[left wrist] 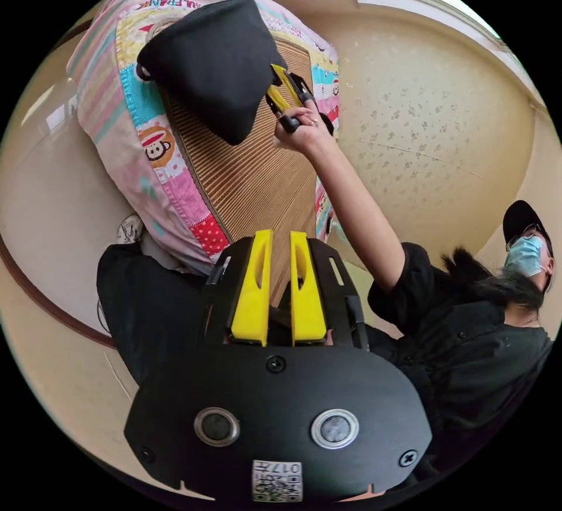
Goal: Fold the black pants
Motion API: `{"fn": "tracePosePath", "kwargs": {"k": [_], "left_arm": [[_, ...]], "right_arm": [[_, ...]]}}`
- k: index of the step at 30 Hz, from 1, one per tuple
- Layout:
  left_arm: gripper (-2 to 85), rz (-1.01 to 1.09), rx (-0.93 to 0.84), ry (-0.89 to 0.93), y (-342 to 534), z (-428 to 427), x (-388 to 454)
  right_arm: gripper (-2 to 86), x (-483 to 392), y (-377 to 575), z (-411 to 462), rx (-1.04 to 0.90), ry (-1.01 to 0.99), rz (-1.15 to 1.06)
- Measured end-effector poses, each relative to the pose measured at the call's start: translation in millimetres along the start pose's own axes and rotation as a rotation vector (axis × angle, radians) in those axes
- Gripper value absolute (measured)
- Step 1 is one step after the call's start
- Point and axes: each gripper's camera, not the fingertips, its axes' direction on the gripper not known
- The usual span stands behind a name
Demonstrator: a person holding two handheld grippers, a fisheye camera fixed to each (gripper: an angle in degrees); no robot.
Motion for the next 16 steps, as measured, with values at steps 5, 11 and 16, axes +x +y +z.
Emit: {"fn": "tracePosePath", "kwargs": {"k": [5,11,16], "left_arm": [[5.6,0.150,-0.089,-0.115,-26,35,8],[7.1,0.625,-0.391,-0.380,-65,138,68],[7.7,1.030,-0.752,-0.491,-55,269,97]], "right_arm": [[1.6,-10,104,-98,-0.089,0.210,-0.150],[0.8,-62,276,-296,0.119,0.787,-0.145],[0.7,-181,456,-428,0.663,1.185,-0.271]]}}
